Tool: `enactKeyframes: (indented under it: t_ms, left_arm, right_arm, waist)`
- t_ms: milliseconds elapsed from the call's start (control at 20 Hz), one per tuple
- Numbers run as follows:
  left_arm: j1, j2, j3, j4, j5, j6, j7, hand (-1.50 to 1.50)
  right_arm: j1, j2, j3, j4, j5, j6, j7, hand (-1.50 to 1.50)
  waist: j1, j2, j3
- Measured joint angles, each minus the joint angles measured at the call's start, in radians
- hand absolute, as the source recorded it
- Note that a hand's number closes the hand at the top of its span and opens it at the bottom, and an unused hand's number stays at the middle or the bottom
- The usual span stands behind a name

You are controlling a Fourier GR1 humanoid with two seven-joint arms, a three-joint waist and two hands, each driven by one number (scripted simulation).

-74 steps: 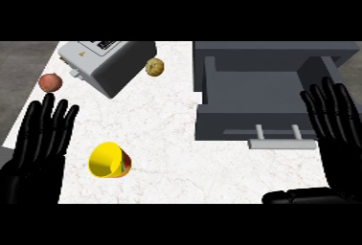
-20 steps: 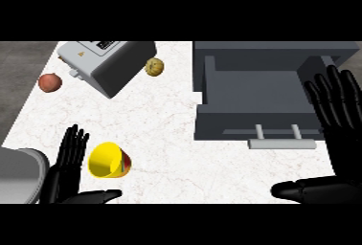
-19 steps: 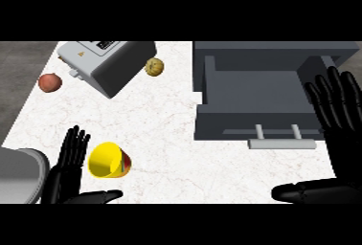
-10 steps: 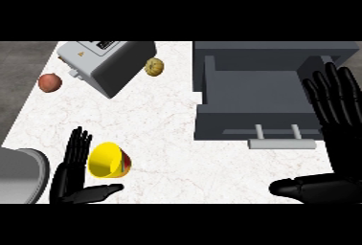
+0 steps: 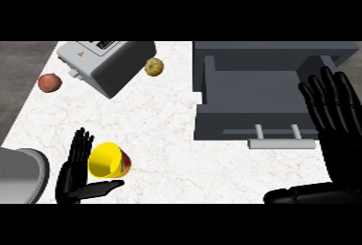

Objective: Pick up the cup, place it into the drawer and close the drawer

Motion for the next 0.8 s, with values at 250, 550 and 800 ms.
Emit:
enactKeyframes:
  t_ms: [250,550,800]
  left_arm:
    - [-0.002,0.001,-0.003,0.041,-0.004,-0.015,-0.046,-1.5]
    - [-0.075,0.006,0.012,0.18,0.002,-0.045,-0.126,-1.5]
    - [-0.121,0.0,0.018,0.254,0.015,-0.063,-0.153,-1.5]
  right_arm:
    - [-0.022,-0.003,-0.009,0.003,-0.002,-0.004,0.012,-1.5]
    - [0.018,-0.01,-0.024,-0.007,-0.027,0.024,-0.006,-1.5]
    - [-0.008,-0.022,-0.045,0.02,-0.042,0.034,-0.005,-1.5]
  waist:
    - [0.001,0.0,0.0]
    - [-0.001,0.0,0.0]
    - [-0.001,0.0,0.0]
